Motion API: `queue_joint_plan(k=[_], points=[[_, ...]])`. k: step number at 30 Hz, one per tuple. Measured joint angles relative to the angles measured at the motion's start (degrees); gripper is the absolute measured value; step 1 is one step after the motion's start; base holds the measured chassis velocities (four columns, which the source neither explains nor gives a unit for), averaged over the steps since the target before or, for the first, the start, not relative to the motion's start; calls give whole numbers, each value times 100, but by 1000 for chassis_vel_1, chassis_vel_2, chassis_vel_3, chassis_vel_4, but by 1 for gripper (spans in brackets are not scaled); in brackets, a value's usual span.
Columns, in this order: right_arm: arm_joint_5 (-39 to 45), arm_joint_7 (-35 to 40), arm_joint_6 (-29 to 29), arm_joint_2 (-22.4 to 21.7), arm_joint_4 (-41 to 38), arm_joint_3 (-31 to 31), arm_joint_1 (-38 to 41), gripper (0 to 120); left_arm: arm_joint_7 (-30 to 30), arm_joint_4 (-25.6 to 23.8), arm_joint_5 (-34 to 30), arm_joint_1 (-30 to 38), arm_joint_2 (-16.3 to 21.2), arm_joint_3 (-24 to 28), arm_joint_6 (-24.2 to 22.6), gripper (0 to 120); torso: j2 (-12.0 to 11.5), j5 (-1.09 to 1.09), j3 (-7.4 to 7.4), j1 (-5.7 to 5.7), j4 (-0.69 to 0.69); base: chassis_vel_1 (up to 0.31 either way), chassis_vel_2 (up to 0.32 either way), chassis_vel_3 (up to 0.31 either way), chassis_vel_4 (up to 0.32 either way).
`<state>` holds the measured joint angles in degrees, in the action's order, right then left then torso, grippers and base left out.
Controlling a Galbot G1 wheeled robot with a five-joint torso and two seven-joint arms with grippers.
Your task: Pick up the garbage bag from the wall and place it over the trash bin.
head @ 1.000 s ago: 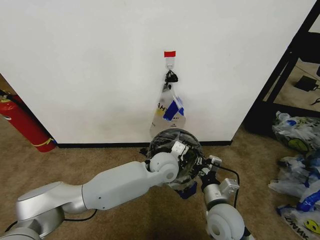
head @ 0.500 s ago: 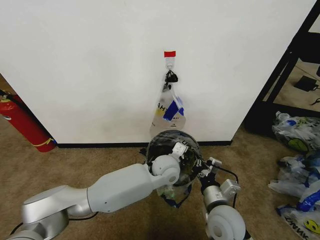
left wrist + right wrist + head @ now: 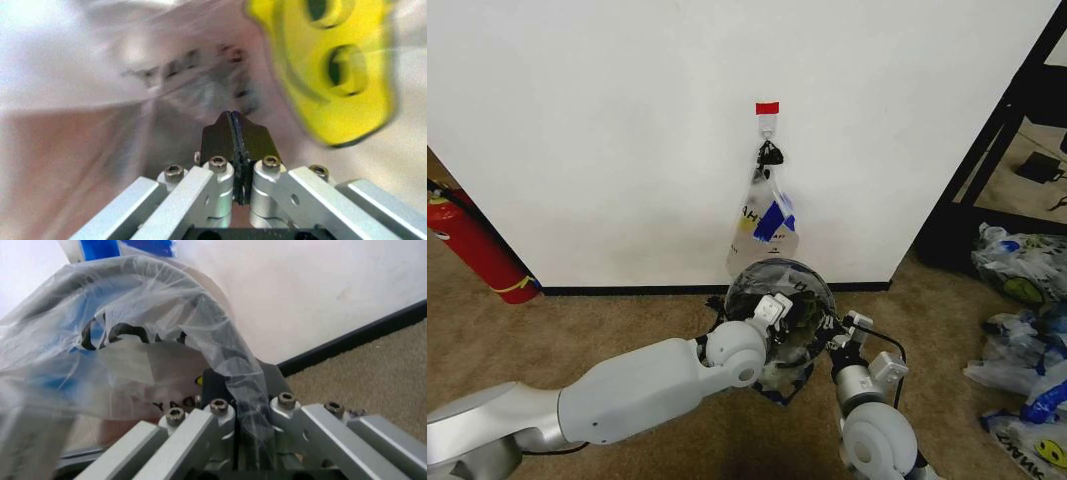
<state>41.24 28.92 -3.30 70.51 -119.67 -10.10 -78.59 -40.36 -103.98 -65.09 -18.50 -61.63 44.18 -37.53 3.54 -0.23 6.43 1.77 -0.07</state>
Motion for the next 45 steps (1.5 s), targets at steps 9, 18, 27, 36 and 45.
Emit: queue_joint_plan(k=[9,18,27,36,45], points=[[-44,-8,-16,0,-65,46,-63,0,89,627,-142,208,-507,449,-90,0,0,1,0,0,0,0,0,0,0],[-38,-29,-16,-41,-62,64,-75,0,107,995,298,139,-667,446,15,0,0,1,0,0,-1,0,0,0,0],[-31,-26,-16,-48,73,58,25,0,106,130,420,135,-99,313,-45,0,0,0,0,0,-1,0,0,0,0],[36,-26,-21,21,-1,95,32,0,331,662,1138,-34,-152,146,389,0,1,0,0,0,-2,0,0,0,0],[66,-43,-22,-17,-96,79,-68,0,435,1289,1473,-76,-415,124,510,0,1,1,0,0,0,0,0,0,0]])
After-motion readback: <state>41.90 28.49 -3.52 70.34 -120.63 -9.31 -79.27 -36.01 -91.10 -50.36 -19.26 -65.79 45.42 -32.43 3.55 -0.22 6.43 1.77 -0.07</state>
